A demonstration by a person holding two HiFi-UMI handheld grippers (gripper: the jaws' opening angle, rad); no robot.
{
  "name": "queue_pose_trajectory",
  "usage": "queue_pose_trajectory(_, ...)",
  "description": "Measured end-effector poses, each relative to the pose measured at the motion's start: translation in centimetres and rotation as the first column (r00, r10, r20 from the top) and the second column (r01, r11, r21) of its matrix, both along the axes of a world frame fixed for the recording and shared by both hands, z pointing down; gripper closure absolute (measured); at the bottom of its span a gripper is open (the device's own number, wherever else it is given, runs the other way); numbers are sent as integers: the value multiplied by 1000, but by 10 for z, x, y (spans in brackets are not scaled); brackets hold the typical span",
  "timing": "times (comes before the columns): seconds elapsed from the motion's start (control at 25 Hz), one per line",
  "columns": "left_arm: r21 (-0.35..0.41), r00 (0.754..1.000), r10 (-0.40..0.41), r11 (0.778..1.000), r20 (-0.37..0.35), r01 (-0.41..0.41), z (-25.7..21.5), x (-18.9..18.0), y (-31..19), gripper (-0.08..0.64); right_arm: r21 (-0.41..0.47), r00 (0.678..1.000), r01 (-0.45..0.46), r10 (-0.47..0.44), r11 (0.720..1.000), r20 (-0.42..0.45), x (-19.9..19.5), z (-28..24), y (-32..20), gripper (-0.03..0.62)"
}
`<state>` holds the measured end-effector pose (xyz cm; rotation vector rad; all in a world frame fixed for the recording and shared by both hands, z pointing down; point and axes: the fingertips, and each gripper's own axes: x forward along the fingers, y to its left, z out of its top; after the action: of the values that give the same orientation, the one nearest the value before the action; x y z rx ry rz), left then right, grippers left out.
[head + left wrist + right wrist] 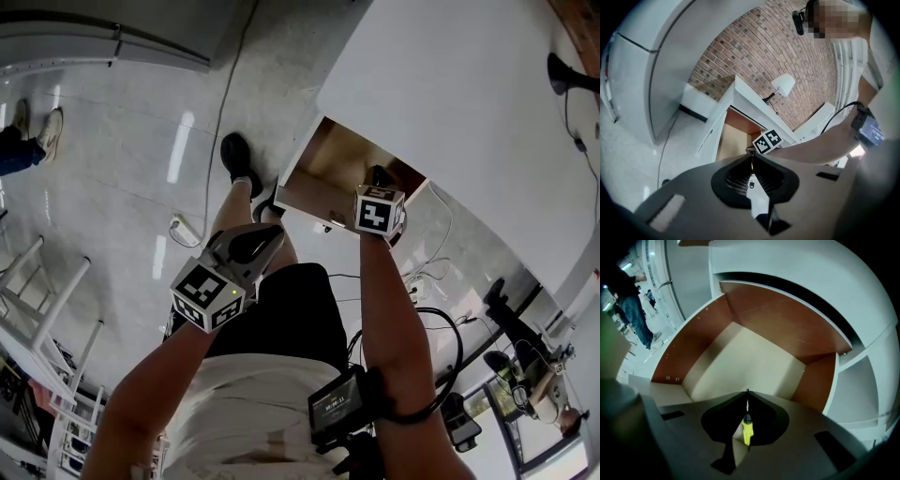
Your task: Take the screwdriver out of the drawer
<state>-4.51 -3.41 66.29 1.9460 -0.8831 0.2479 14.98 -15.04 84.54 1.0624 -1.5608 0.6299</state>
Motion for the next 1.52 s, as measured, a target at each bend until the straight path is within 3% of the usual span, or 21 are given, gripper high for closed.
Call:
queue_pose_trajectory(0.72,93,997,76,993,32,-79,-55,25,-9,543,83,980,37,-52,996,190,-14,-77,25,578)
queue_pose_trajectory(1.52,164,987,141,974,83,-153,-109,37,-17,543,162,923,34,-93,986,374,-21,-174,41,578)
